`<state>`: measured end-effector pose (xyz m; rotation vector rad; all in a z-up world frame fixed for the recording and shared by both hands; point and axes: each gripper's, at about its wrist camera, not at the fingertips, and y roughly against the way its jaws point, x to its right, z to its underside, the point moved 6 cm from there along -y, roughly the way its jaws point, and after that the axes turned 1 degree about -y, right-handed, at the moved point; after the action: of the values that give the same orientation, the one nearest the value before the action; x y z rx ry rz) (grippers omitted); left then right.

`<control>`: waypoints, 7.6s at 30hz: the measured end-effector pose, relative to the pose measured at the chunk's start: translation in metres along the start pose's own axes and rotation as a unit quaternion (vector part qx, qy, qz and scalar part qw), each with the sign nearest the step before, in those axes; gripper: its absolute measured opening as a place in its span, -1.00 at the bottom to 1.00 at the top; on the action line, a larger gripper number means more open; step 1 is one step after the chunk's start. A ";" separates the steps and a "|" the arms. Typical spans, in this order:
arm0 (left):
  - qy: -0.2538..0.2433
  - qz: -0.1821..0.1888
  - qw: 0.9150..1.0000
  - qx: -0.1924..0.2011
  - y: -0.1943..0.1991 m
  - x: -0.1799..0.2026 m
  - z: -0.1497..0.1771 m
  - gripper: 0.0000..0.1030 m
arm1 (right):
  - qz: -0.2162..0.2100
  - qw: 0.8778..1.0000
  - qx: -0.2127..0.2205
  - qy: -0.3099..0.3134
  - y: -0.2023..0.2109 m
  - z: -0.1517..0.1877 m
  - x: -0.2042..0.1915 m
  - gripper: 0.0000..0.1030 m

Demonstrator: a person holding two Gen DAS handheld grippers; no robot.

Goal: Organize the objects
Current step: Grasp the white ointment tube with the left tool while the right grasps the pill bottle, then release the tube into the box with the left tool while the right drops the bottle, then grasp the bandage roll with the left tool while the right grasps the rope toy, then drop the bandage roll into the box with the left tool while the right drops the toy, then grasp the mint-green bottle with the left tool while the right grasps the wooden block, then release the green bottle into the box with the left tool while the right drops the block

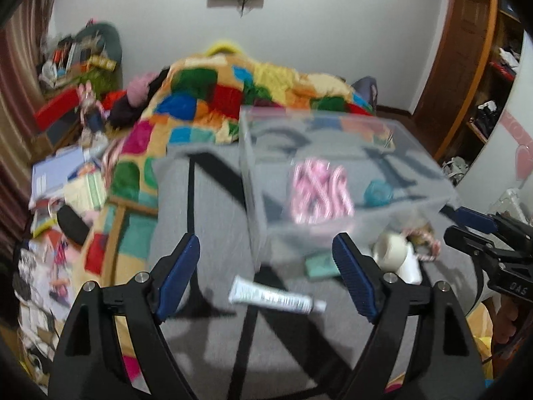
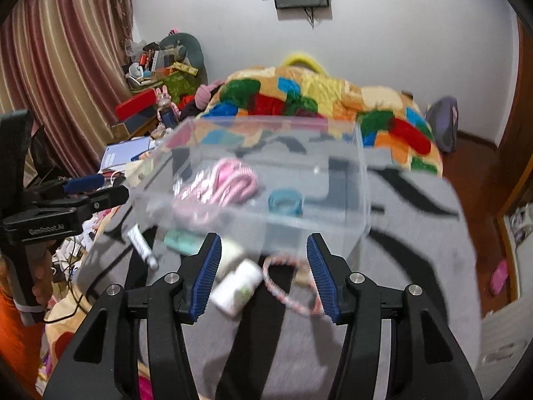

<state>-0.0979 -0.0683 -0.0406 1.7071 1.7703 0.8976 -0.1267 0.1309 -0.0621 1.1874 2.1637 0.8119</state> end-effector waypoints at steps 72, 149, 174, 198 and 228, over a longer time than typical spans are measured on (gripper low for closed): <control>-0.029 0.031 0.999 0.007 -0.033 0.038 -0.053 -0.69 | -0.009 0.999 -0.017 0.032 -0.070 -0.056 -0.012 -0.47; -0.028 0.080 0.995 0.058 0.014 0.072 -0.059 -0.50 | 0.007 0.997 0.069 -0.025 -0.002 -0.063 0.031 -0.73; -0.030 0.072 0.997 0.018 -0.015 0.064 -0.047 -0.03 | 0.021 0.999 0.012 0.043 -0.026 -0.050 0.006 -0.41; 0.001 0.014 0.997 -0.073 -0.064 0.069 0.034 0.82 | 0.056 0.998 -0.038 -0.018 -0.038 0.027 0.054 0.07; -0.020 0.065 0.998 -0.006 -0.002 0.077 0.030 0.42 | 0.014 1.000 0.013 0.000 0.006 0.020 0.017 -0.24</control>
<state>-0.0821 0.0117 -0.0557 1.8368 1.6394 0.9210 -0.1174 0.1537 -0.0740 1.2325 2.1682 0.7983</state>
